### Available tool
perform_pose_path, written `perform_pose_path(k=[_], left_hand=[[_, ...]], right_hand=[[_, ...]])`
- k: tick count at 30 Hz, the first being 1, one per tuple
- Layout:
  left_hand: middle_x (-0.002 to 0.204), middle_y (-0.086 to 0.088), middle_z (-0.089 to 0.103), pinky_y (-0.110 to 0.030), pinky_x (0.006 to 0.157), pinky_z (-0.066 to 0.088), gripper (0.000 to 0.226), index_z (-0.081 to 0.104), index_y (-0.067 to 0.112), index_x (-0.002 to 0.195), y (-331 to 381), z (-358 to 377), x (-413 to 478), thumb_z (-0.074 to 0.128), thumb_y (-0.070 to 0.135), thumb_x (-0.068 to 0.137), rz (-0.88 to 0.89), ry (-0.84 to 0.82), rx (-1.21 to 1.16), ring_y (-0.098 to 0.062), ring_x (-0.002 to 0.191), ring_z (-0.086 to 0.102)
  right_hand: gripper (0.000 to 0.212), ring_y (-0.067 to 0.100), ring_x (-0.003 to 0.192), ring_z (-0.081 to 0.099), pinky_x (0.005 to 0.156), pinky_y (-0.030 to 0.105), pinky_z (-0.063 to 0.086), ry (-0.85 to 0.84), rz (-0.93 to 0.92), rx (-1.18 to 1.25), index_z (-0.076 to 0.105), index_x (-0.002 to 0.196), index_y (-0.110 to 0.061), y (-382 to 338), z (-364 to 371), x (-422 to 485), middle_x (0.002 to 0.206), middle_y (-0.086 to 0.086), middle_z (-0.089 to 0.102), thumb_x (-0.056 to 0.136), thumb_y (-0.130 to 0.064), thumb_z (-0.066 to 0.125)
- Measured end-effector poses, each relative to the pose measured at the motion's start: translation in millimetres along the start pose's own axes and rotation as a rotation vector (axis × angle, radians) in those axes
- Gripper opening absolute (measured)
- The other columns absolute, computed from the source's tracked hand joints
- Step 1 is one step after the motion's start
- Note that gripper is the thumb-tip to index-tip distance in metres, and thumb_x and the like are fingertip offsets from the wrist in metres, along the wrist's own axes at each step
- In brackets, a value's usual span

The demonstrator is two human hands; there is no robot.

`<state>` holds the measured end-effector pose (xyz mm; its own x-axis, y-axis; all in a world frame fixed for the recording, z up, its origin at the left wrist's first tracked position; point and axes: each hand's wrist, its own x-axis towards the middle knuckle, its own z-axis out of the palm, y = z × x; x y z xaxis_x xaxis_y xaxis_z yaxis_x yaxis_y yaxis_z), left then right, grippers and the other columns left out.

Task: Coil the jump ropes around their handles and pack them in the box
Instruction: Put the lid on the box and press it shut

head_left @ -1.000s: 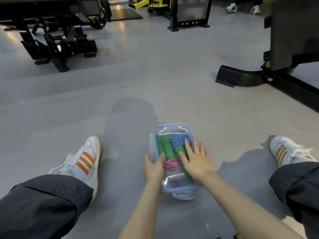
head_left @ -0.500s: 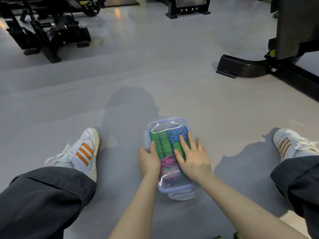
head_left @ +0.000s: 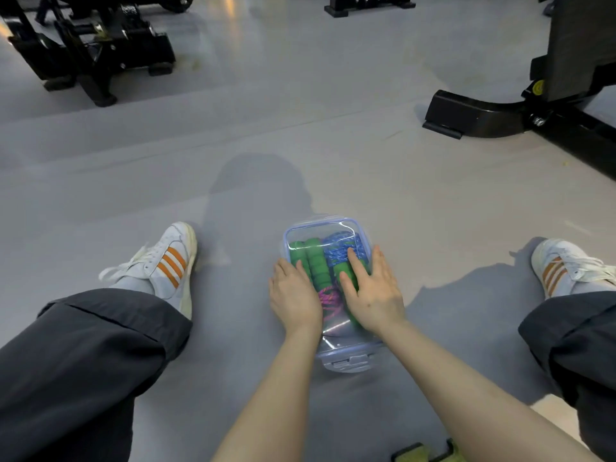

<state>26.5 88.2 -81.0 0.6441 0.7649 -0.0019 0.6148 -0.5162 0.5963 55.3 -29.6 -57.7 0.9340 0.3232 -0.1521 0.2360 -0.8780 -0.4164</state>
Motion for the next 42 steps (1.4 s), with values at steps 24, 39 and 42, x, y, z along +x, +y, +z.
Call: perform_pose_path(k=[24,39,42], left_hand=[[0.158,-0.018,0.002,-0.047,0.112,-0.012,0.07,0.015,0.012,0.152,2,2,-25,0.007,0.041,0.088,0.265,-0.134,0.049,-0.029,0.147,-0.003],[0.16,-0.003,0.0,-0.055,0.112,-0.011,0.091,0.012,0.035,0.151,6,-9,9,-0.002,0.077,0.072,0.657,-0.344,0.479,-0.023,0.147,-0.005],[0.16,-0.008,-0.009,-0.056,0.111,-0.012,0.074,0.003,0.028,0.153,18,-9,3,0.016,0.068,0.091,0.453,-0.35,0.521,-0.026,0.146,-0.011]], right_hand=[[0.064,0.022,0.136,0.032,0.103,0.035,0.035,-0.01,-0.13,0.049,0.012,0.149,-0.02,19,-11,27,0.153,0.003,0.022,0.095,-0.042,0.038],[0.052,0.037,0.098,0.061,0.091,0.04,0.038,0.239,-0.348,-0.279,0.061,0.114,-0.004,32,-19,34,0.108,0.018,0.063,0.079,-0.029,0.032],[0.05,0.035,0.088,0.06,0.08,0.038,0.044,0.333,-0.051,-0.167,0.063,0.105,-0.004,23,-12,1,0.1,0.016,0.063,0.074,-0.027,0.032]])
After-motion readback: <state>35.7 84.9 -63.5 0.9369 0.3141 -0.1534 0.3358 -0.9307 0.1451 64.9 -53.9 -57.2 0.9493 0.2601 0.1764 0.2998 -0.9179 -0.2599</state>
